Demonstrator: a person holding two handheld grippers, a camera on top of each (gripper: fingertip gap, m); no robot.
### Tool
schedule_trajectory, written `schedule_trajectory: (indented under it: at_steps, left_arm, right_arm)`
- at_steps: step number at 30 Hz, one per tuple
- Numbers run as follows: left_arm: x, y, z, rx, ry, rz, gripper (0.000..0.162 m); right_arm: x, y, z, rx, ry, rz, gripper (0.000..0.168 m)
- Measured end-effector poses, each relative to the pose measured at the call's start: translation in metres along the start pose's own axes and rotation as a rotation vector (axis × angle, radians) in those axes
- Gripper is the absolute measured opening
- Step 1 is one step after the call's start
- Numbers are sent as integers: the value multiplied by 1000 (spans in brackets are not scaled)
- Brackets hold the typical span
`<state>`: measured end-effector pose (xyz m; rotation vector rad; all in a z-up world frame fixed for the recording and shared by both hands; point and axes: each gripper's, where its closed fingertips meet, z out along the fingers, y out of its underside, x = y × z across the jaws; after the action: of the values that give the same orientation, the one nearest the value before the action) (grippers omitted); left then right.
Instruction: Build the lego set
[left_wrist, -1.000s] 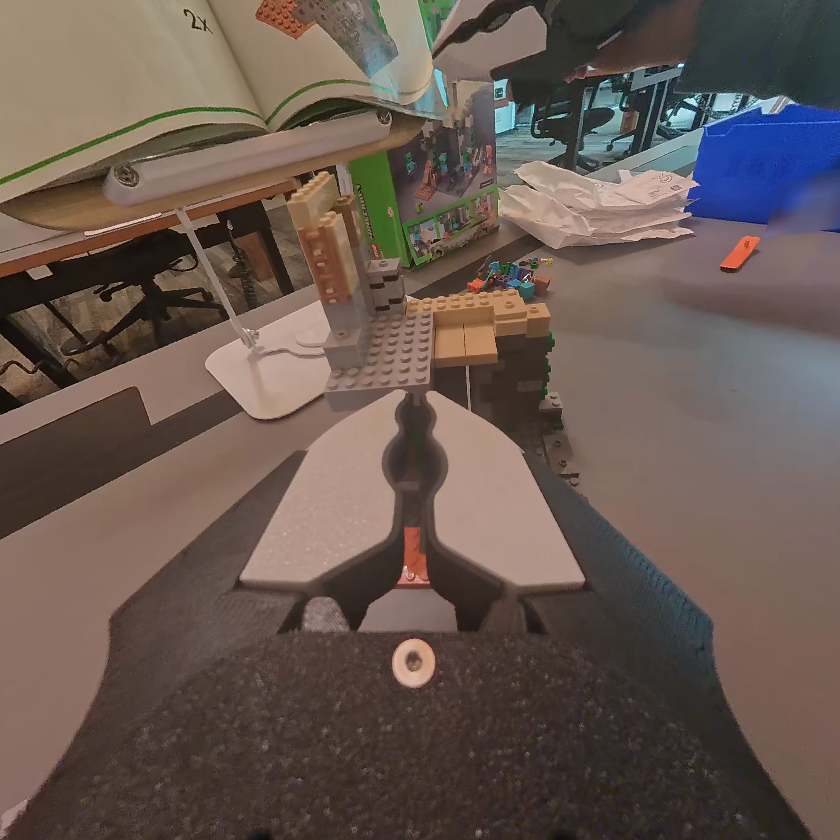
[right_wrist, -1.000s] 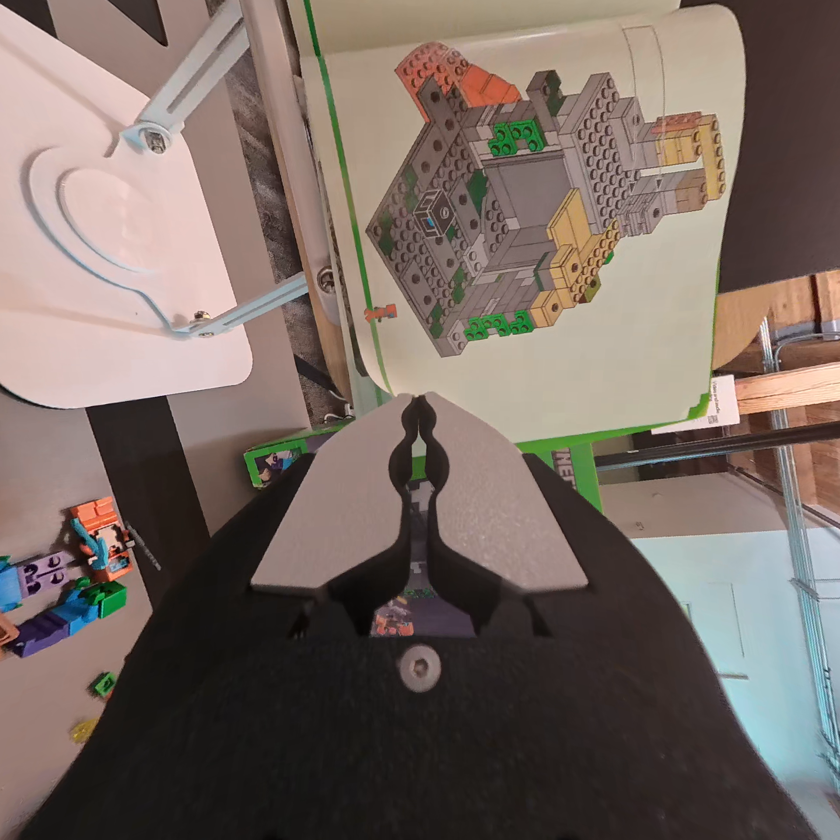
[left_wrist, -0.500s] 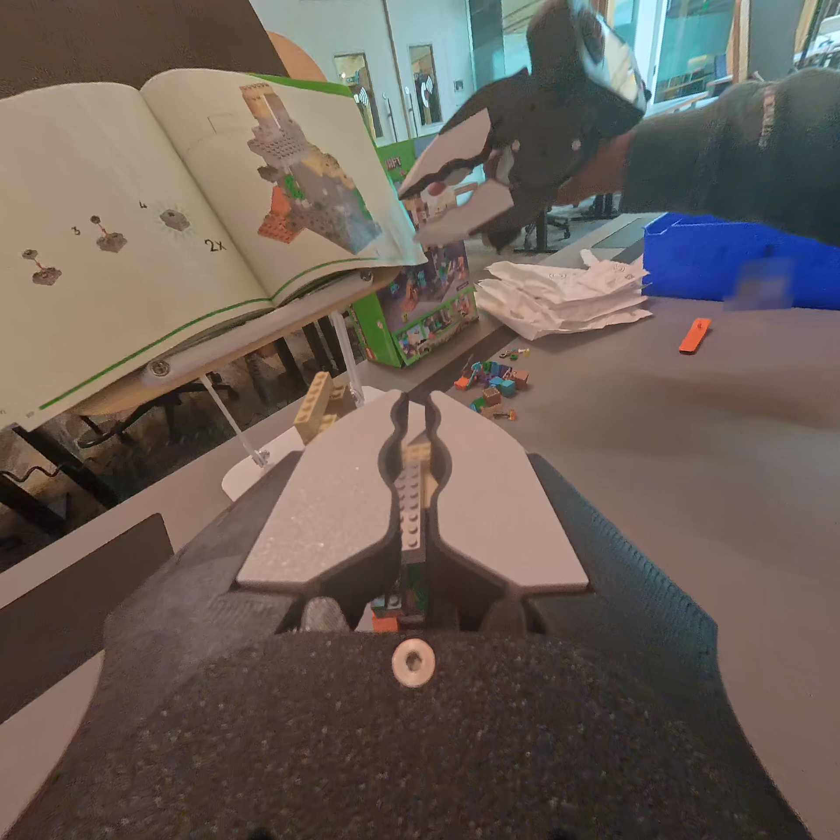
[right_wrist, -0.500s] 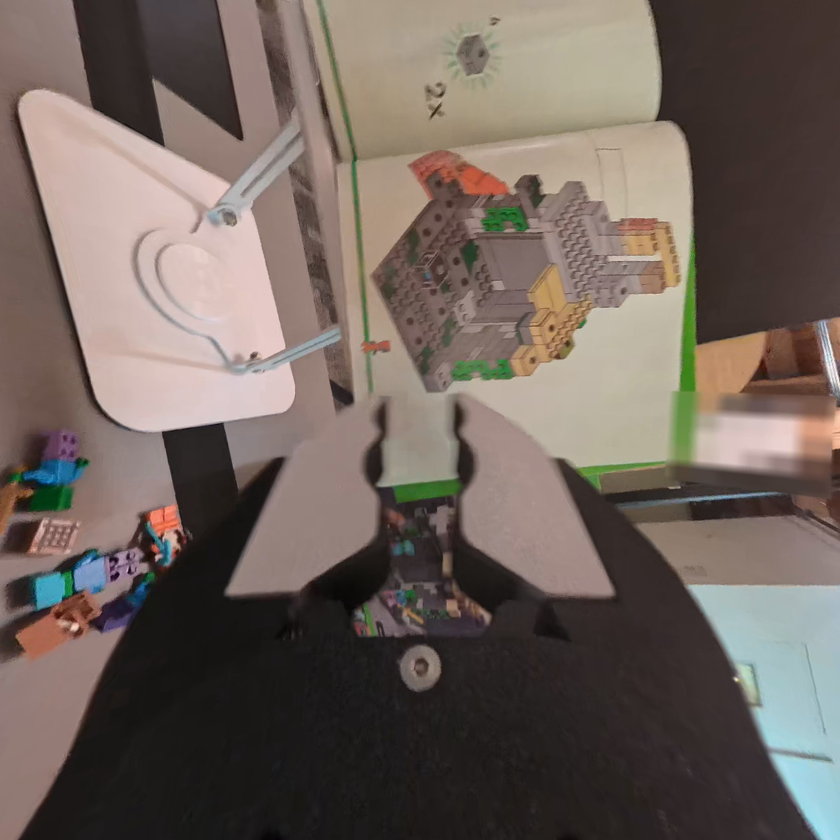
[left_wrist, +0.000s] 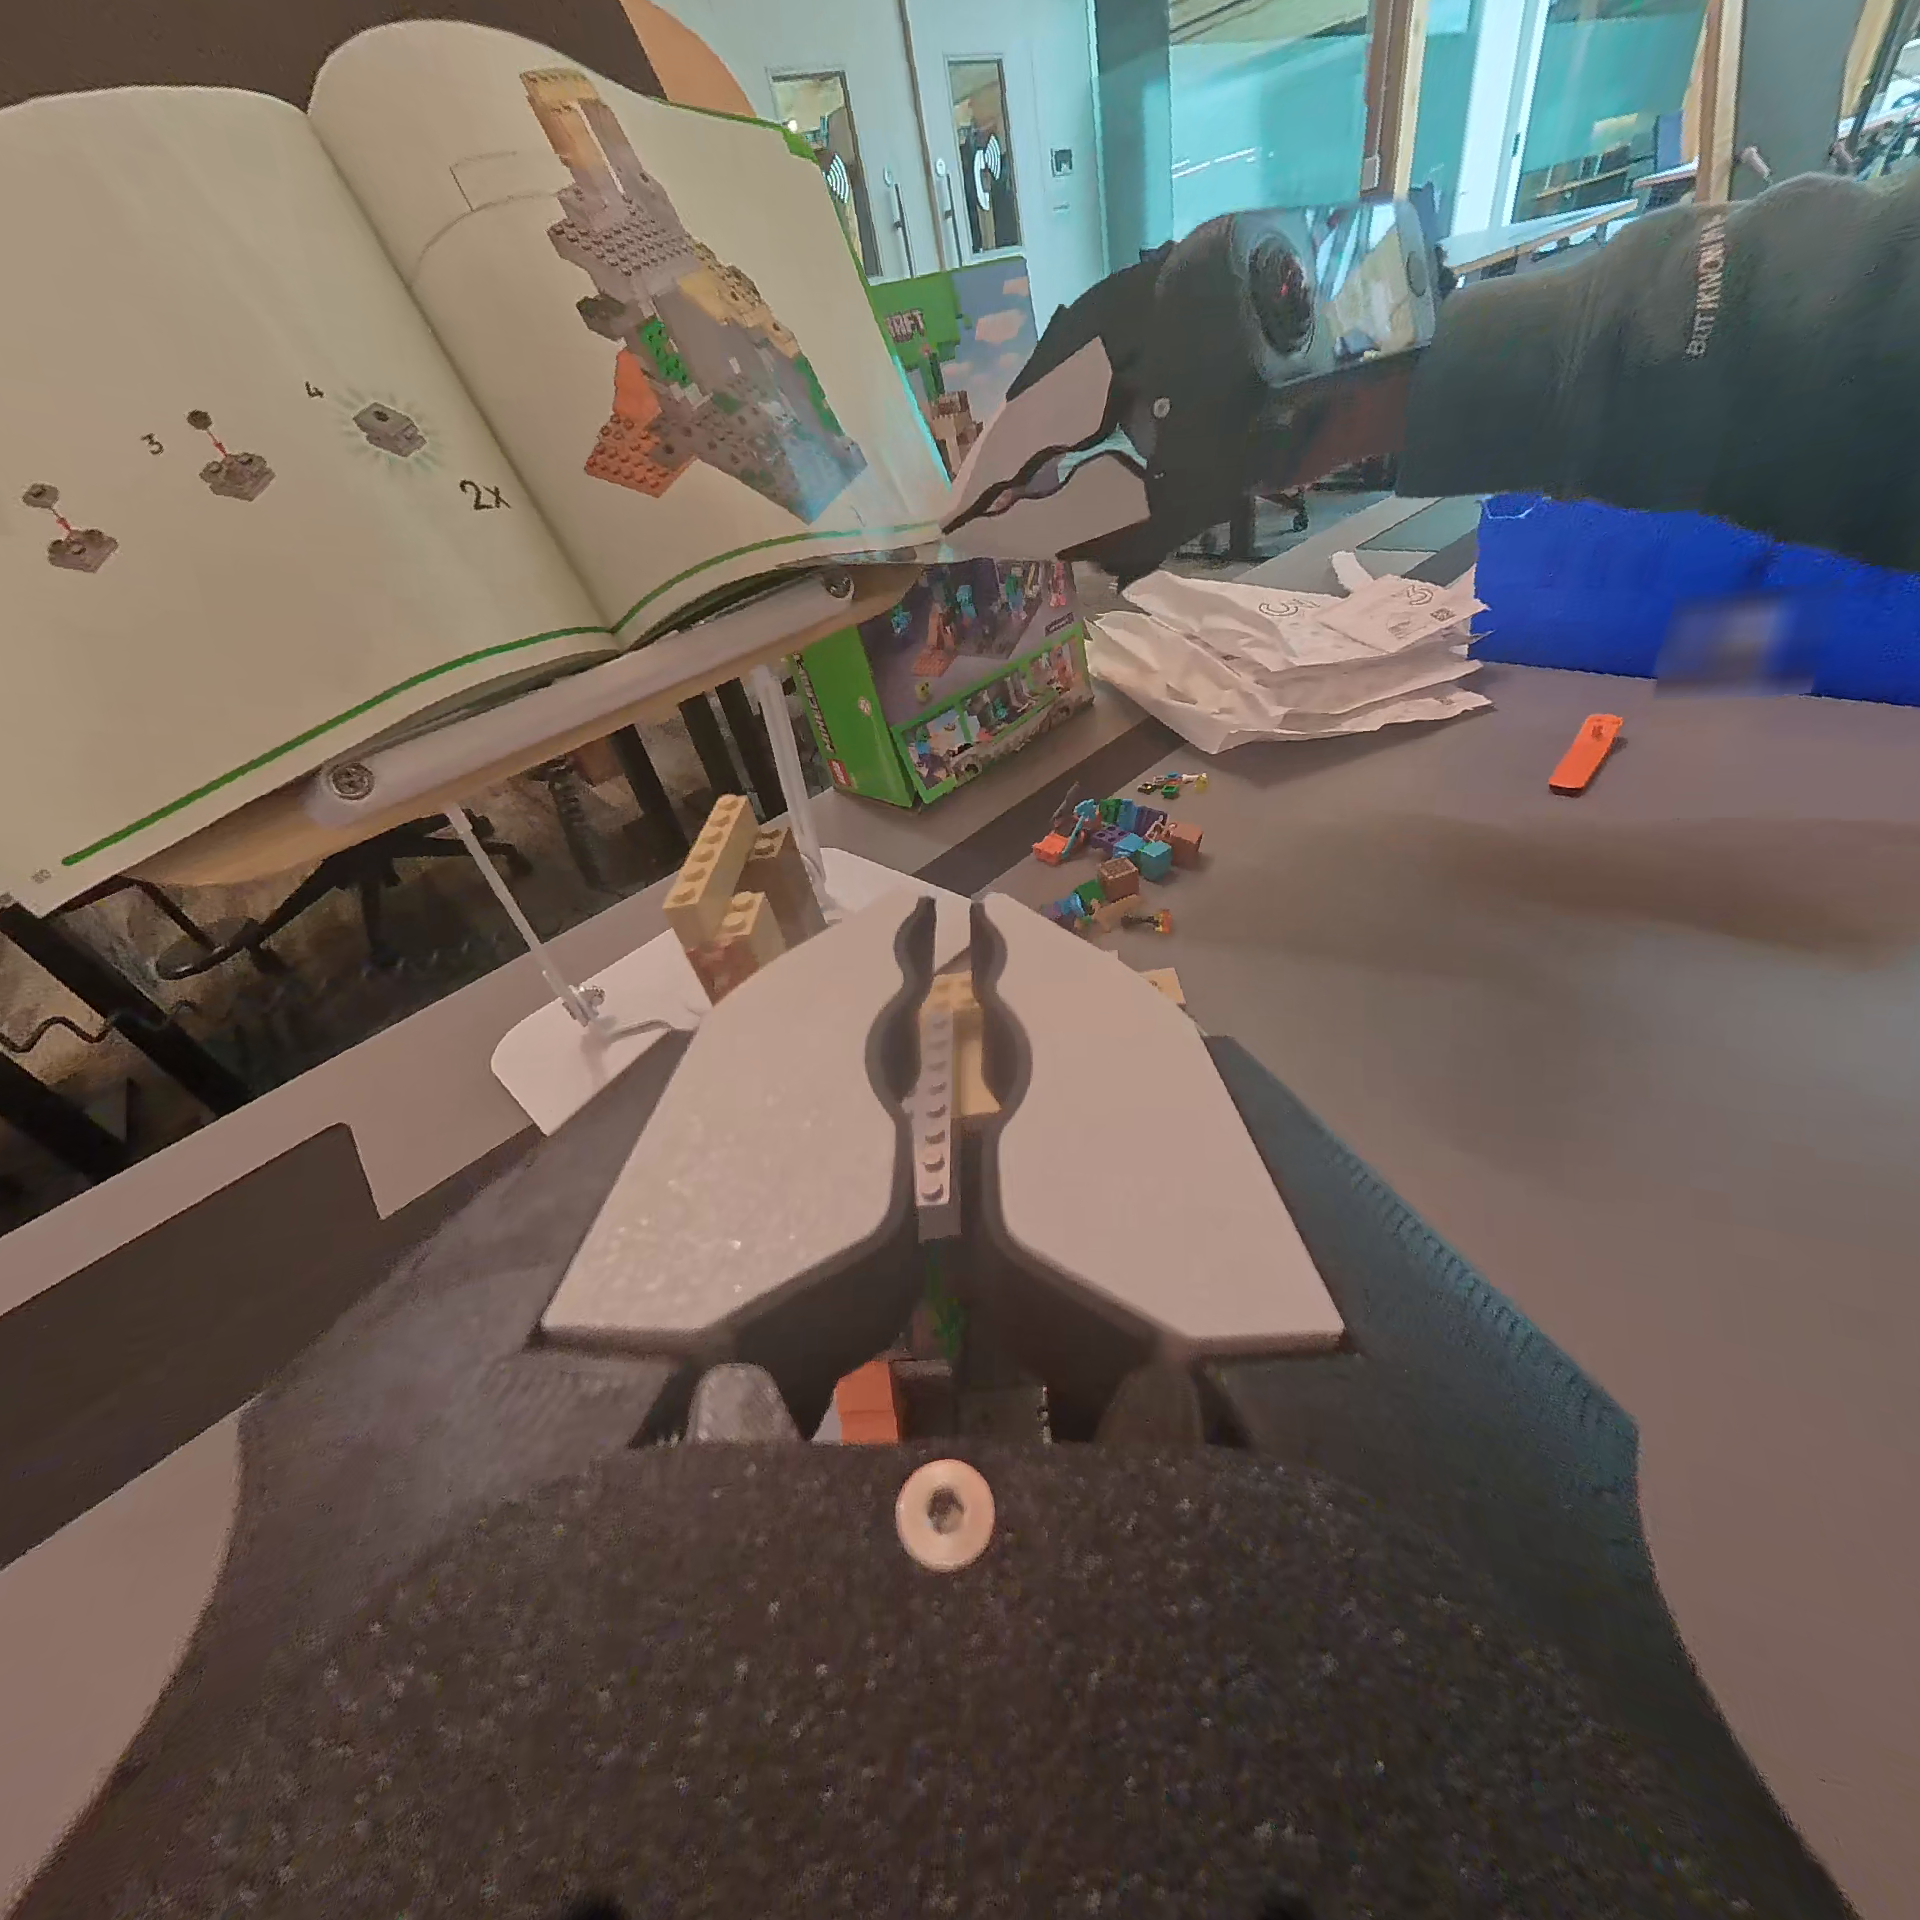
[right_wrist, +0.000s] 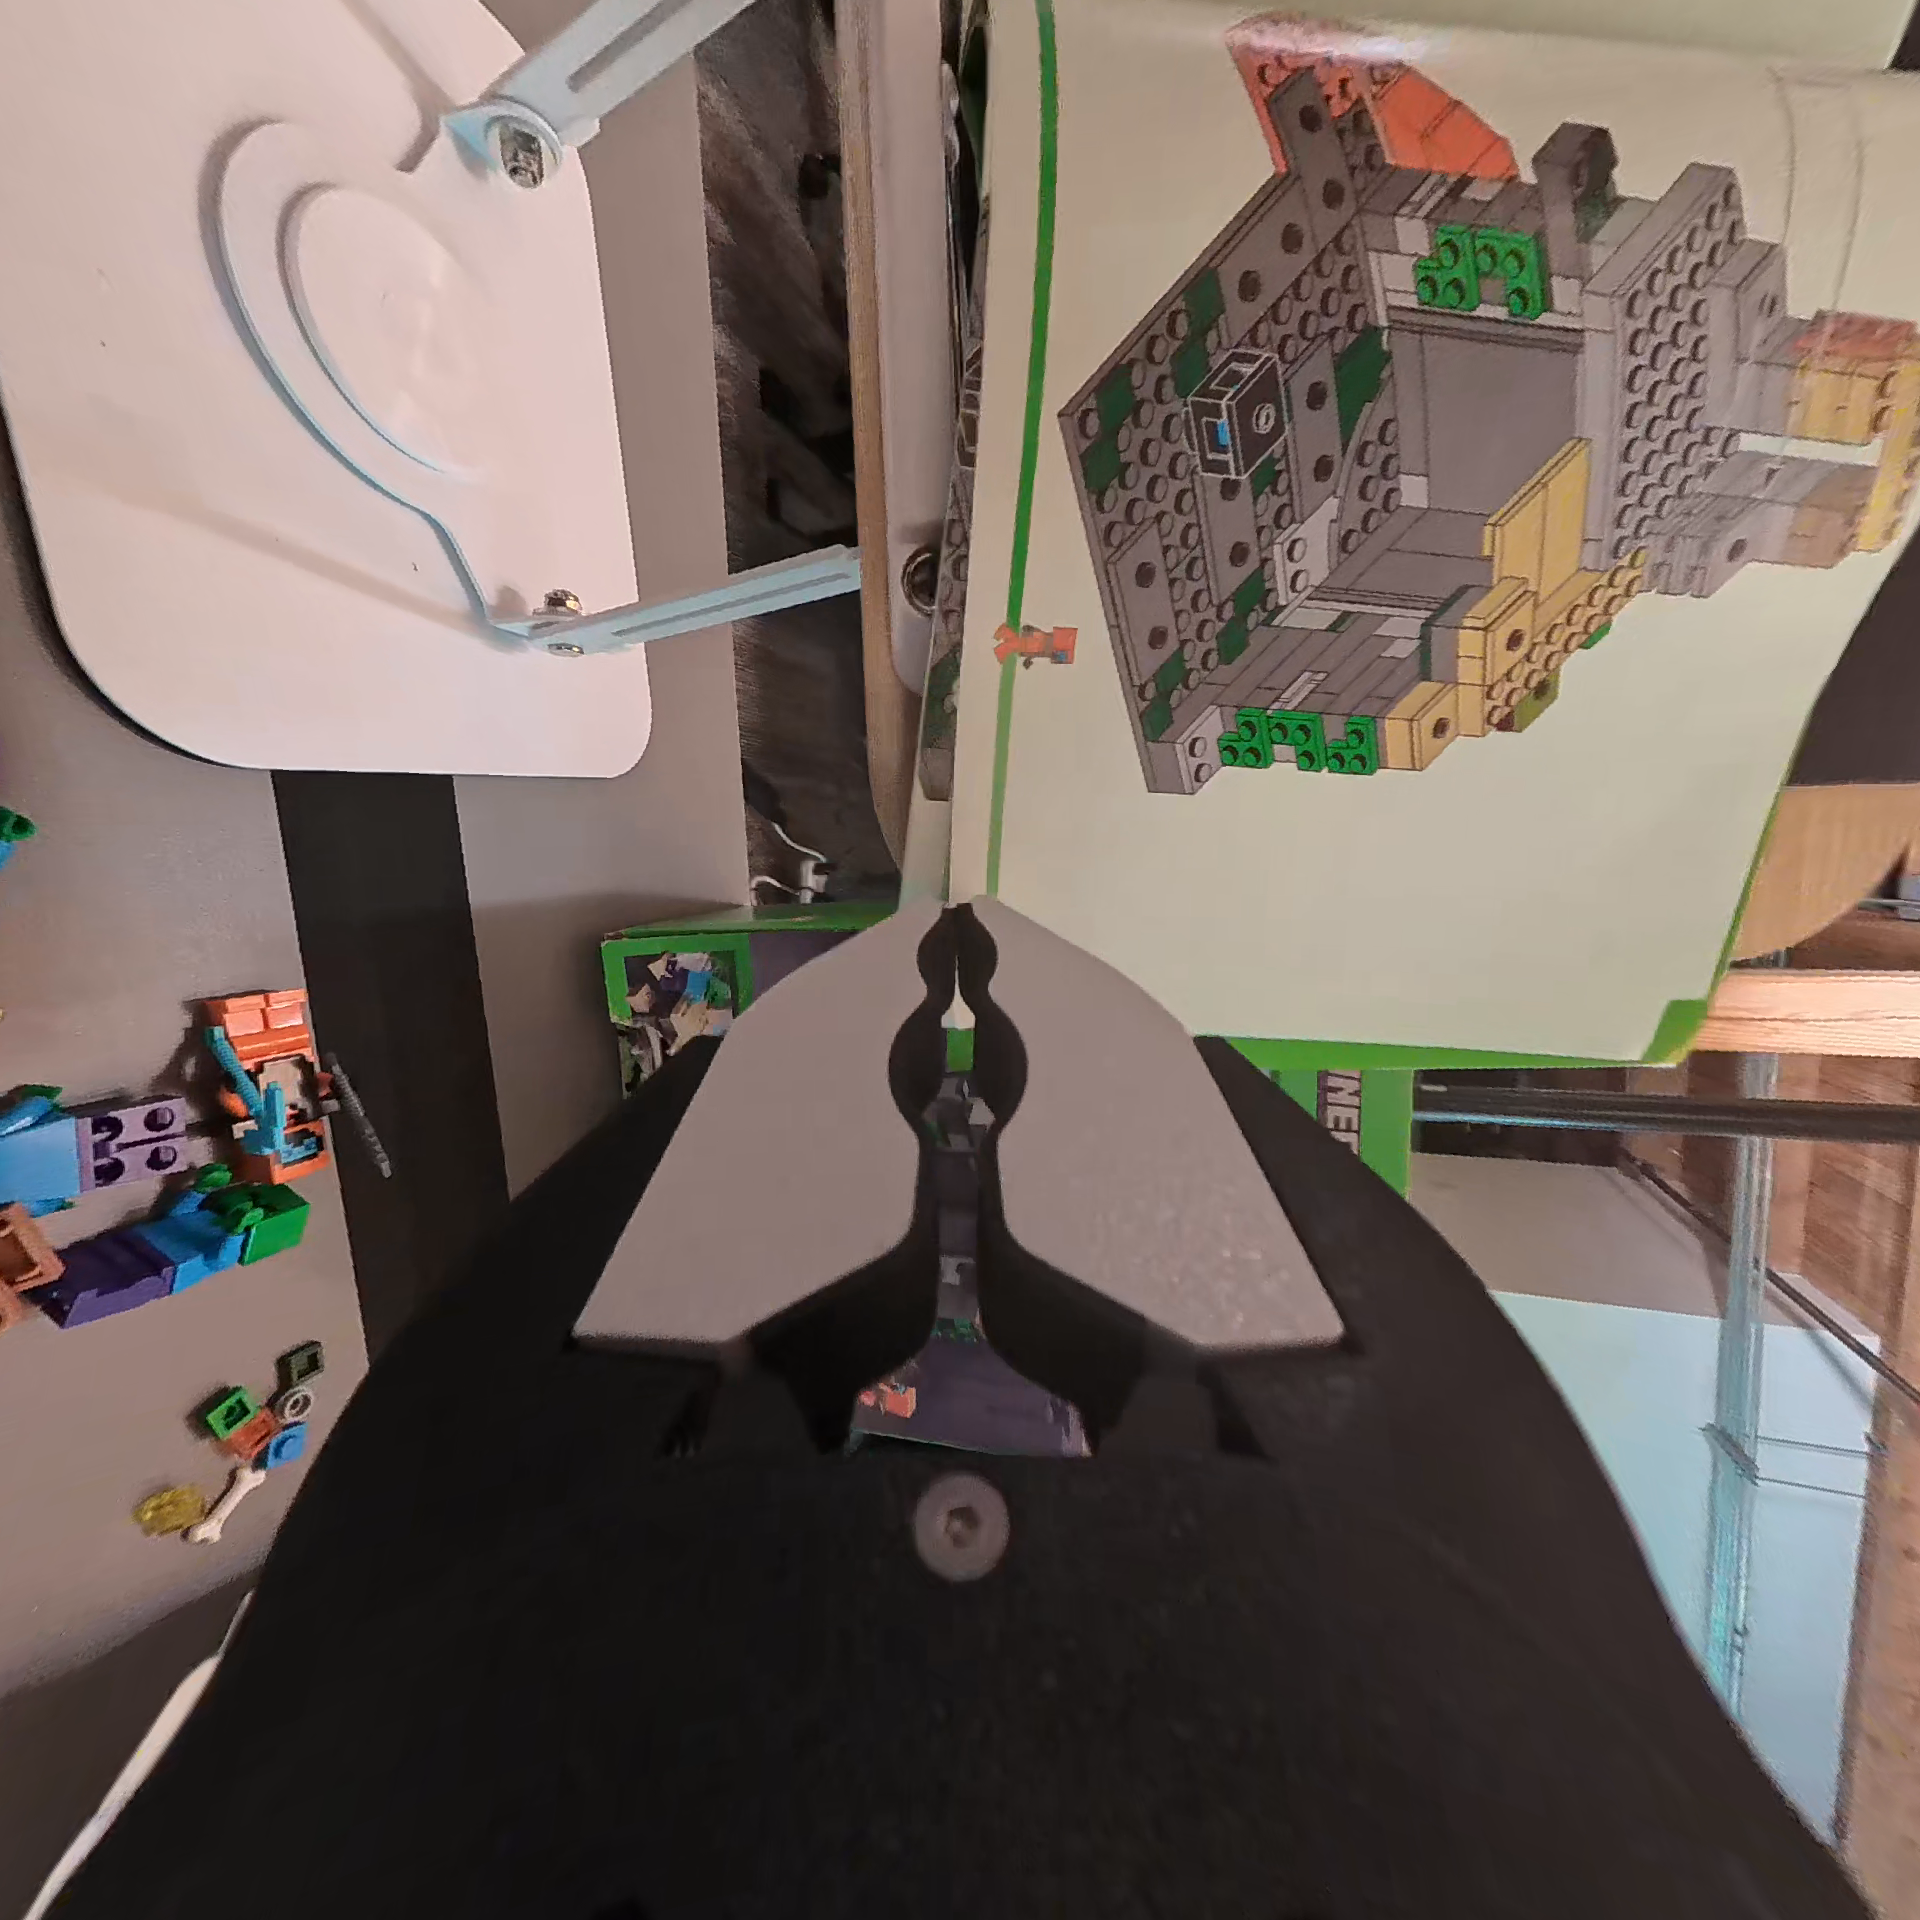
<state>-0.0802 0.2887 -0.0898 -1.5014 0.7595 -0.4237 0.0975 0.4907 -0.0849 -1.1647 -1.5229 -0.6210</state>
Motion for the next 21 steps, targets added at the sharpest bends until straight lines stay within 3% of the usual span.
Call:
schedule_trajectory:
  at_steps: [11,21]
  left_arm:
    - [4,-11,7,17,19,10,5]
    - [-17,-23,13,18,-13,16,10]
  right_arm:
    - [30,-16,6,29,130,57,0]
    - [56,-89,26,151,235,138,0]
